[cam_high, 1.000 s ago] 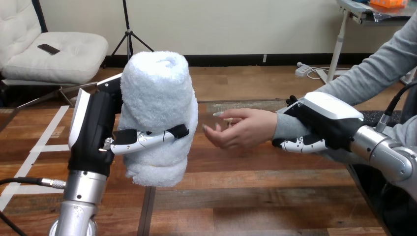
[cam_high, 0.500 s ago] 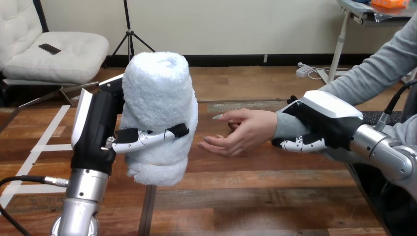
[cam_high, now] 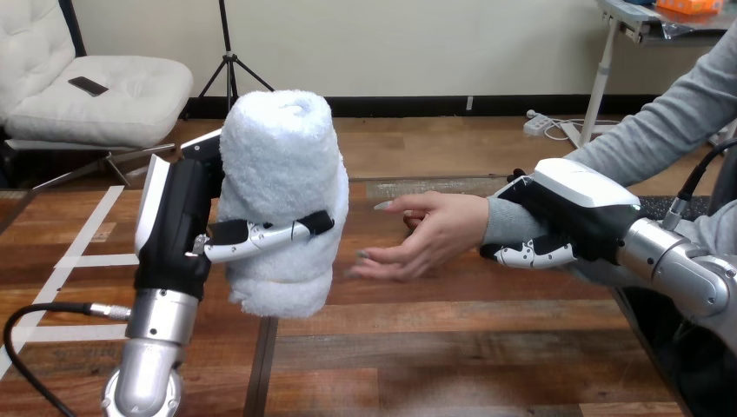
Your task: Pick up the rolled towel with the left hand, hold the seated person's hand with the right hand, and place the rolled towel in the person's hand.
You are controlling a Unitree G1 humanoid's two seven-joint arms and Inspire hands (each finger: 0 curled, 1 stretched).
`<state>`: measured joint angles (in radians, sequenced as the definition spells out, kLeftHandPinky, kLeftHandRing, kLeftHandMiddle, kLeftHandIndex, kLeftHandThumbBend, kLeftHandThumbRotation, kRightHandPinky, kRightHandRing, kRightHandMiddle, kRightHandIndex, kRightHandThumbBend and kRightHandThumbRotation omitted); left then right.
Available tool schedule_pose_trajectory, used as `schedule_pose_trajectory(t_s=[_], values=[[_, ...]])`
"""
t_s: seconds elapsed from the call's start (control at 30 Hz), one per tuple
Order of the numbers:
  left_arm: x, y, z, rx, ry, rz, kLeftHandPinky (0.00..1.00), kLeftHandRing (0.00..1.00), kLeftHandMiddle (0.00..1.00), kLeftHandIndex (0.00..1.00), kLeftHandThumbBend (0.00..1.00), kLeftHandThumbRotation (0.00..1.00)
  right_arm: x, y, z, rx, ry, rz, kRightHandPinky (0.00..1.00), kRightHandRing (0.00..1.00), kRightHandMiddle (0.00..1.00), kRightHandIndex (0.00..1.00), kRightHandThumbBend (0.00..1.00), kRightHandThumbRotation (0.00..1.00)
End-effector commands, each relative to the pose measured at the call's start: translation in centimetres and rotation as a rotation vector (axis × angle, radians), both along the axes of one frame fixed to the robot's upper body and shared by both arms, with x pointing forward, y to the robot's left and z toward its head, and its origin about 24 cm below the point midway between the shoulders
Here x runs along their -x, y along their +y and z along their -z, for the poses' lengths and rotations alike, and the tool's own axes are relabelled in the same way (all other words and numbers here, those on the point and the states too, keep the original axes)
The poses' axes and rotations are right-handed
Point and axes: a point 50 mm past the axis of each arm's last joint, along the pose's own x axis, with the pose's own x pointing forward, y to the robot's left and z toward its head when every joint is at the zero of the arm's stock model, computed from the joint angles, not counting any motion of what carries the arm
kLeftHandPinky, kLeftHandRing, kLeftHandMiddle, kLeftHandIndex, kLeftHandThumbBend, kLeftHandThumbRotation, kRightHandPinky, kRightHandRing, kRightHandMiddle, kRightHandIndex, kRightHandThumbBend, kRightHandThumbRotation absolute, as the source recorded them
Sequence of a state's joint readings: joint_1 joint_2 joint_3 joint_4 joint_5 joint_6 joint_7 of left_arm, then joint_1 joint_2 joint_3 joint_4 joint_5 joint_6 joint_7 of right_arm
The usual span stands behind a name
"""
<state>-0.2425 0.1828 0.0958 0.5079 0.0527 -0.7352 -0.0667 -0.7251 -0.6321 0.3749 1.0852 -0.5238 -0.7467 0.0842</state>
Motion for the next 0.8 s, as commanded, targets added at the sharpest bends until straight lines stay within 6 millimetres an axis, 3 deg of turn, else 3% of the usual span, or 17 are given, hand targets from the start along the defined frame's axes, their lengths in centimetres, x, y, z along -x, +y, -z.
schedule_pose_trajectory(t_s=[0.0,0.77], values=[[-2.6,-0.2,-3.7,-0.010,-0.159,-0.003,0.28,0.32,0.38,0.41,0.54,0.00,-0.9,0.1,-3.0,-0.058,-0.109,-0.007,0.30,0.34,0.41,0.45,0.34,0.34],[-5.1,-0.9,-4.0,-0.030,-0.152,-0.022,0.29,0.32,0.38,0.40,0.53,0.00,-0.8,0.0,-2.6,-0.107,-0.060,0.009,0.28,0.32,0.39,0.43,0.33,0.34]])
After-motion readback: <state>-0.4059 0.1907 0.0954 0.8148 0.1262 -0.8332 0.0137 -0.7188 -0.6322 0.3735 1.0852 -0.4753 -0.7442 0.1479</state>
